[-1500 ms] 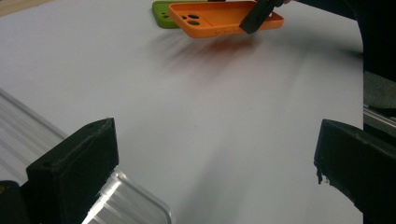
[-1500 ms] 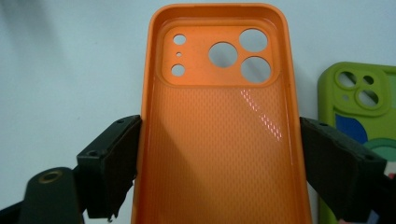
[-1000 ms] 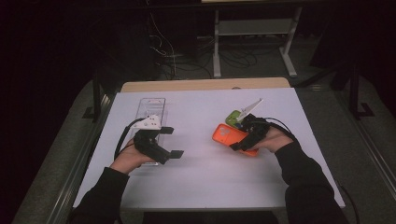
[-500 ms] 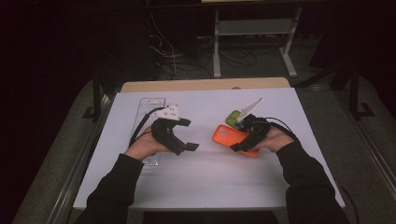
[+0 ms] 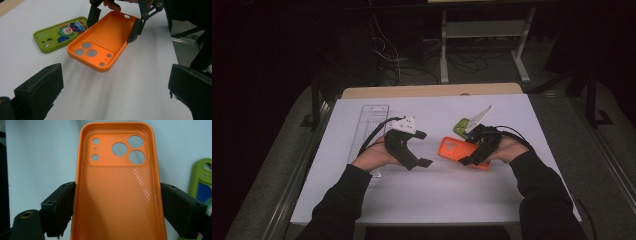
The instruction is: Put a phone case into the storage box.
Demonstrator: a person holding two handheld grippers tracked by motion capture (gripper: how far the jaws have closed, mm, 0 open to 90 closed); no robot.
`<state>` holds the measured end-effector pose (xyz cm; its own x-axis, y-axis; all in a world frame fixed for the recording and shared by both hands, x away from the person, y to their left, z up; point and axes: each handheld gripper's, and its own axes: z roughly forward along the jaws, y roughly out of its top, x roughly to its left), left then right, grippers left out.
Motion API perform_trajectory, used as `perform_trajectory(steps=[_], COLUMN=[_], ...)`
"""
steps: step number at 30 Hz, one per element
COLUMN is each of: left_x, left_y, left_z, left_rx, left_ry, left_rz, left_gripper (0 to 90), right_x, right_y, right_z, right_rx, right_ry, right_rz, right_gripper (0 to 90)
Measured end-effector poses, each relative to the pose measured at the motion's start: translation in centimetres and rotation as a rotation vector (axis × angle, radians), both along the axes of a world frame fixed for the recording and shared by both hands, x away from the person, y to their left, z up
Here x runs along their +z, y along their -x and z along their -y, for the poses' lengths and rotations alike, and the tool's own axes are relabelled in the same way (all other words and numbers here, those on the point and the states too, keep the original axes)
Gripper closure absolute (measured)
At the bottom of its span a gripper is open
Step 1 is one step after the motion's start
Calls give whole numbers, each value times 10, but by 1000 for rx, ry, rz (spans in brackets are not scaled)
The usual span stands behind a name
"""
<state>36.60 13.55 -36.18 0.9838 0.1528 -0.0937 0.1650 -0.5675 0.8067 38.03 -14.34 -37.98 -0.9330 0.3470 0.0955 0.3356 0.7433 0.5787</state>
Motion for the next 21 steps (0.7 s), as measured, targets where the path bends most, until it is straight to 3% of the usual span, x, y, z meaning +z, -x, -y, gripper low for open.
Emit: perform_trajectory(steps=[11,18,21], left_x=[-4,-8,-11], left_y=[8,12,15], left_z=[10,16,18], left_rx=[-75,-118,-130], left_ry=[-24,-69,-88], left_rz=[-5,9,-4], left_gripper=[0,0,0], right_x=[-3,-2,0], right_y=[14,22,26], right_z=[-28,-43,-48], right_rx=[161,226,239], right_ry=[1,16,28], right_rz=[-23,-15,-7], right_gripper=[154,154,153])
